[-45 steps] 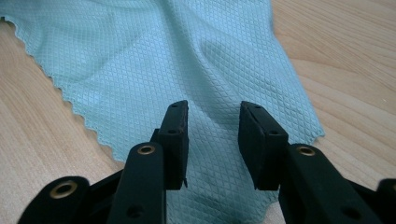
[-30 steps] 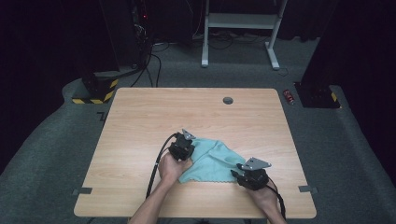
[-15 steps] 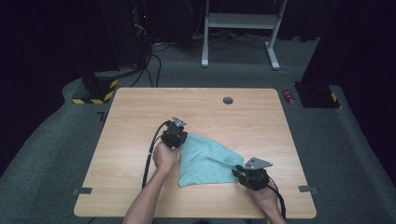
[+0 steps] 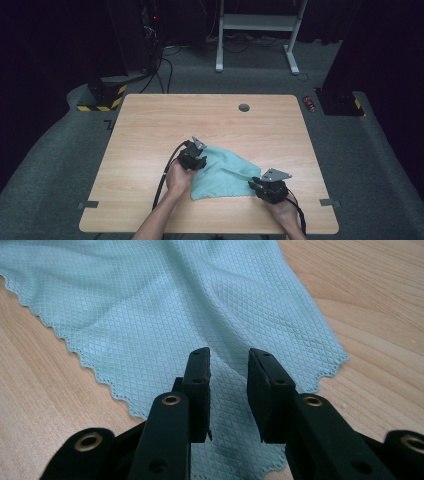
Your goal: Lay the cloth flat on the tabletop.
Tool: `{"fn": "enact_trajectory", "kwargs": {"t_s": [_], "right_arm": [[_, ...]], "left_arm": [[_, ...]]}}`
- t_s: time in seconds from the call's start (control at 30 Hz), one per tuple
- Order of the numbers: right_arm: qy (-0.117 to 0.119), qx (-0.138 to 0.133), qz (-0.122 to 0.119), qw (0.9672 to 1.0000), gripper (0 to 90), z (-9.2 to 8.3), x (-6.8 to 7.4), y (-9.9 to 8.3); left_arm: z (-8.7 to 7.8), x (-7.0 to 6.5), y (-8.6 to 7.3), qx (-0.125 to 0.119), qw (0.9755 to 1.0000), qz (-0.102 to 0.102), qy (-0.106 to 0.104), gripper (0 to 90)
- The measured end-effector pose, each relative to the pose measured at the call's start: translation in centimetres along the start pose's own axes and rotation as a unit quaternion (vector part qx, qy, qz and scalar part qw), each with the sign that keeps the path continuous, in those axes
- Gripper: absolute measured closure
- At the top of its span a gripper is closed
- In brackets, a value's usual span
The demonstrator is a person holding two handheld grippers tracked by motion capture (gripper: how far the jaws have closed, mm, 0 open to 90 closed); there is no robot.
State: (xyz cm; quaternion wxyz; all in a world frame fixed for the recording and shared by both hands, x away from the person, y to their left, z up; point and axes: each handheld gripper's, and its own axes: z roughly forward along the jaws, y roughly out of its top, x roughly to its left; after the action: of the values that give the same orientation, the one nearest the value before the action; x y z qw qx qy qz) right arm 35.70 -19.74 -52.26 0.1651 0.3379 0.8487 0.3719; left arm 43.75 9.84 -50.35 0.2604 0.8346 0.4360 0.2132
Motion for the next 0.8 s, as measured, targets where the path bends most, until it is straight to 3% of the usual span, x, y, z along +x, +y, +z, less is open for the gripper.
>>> {"fn": "enact_trajectory", "kwargs": {"t_s": [0.1,0.23,0.3,0.4,0.57,0.67,0.8], "right_arm": [[0.0,0.001,0.0,1.0,72.1,0.0,0.0,0.0],[0.0,0.001,0.001,1.0,72.3,0.0,0.0,0.0],[0.0,0.001,0.002,1.0,72.3,0.0,0.0,0.0],[0.002,0.001,0.003,1.0,72.3,0.0,-0.1,0.0],[0.007,0.0,0.009,0.9999,72.3,0.0,-0.2,0.0],[0.011,-0.001,0.012,0.9999,72.5,0.0,-0.3,0.0],[0.023,-0.012,0.029,0.9992,73.0,-0.4,-0.7,0.5]], "left_arm": [[0.6,0.9,-0.1,-0.006,0.9996,-0.024,0.013,54.9],[0.8,2.4,-0.2,-0.004,0.9977,-0.035,0.058,53.6],[0.7,3.0,-0.4,0.0,0.9968,-0.051,0.061,52.8],[-0.4,3.2,-1.1,-0.021,0.9967,-0.072,0.033,50.8],[-1.9,1.9,-3.0,-0.032,0.9968,-0.072,-0.015,46.3],[-2.2,1.3,-4.2,-0.033,0.996,-0.078,-0.028,45.2],[-2.5,1.0,-5.5,-0.044,0.9955,-0.081,-0.021,43.0]]}}
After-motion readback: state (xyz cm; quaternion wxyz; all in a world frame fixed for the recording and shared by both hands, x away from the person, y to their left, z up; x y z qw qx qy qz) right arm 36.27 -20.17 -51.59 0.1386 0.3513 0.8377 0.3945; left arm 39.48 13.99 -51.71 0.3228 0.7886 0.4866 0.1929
